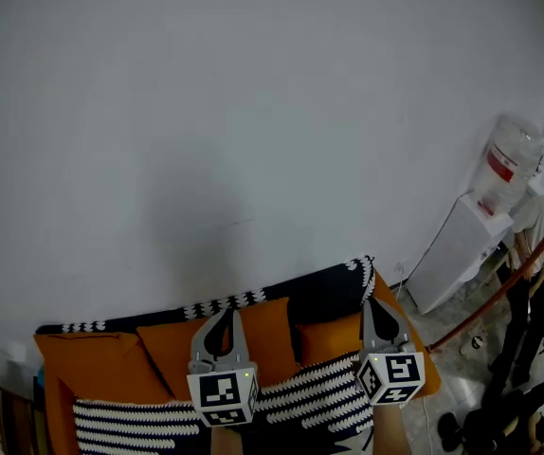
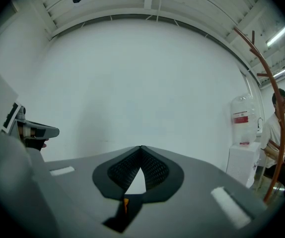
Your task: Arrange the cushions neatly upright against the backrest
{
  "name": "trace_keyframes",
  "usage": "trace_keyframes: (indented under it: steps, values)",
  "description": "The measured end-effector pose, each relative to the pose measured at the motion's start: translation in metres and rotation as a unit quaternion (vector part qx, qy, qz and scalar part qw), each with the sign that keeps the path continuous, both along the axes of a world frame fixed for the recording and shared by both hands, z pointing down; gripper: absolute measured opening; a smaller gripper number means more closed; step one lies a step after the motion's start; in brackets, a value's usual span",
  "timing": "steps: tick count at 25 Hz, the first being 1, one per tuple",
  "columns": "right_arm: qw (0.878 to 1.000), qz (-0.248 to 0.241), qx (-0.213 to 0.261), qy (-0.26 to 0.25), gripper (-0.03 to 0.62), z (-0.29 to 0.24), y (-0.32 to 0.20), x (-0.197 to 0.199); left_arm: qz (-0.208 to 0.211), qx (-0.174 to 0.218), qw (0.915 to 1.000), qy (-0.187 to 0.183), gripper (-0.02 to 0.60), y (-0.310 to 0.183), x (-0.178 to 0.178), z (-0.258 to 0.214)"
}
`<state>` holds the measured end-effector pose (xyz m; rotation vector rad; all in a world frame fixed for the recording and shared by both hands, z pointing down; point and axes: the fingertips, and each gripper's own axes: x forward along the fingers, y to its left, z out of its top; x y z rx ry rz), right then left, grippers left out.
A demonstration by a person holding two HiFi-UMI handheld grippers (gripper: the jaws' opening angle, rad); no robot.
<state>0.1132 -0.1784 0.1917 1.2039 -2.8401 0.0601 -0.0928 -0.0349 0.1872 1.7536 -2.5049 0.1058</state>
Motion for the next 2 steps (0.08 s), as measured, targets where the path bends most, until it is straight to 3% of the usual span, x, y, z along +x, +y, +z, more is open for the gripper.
trace_keyframes:
  steps: [2]
  values:
    - [1.0,0.001,0.0,-0.001,0.009,0.0002,0.0008,0.0007,0.0,0.001,1.0,0.0,0.003,0.0008,0.0002,-0.0004]
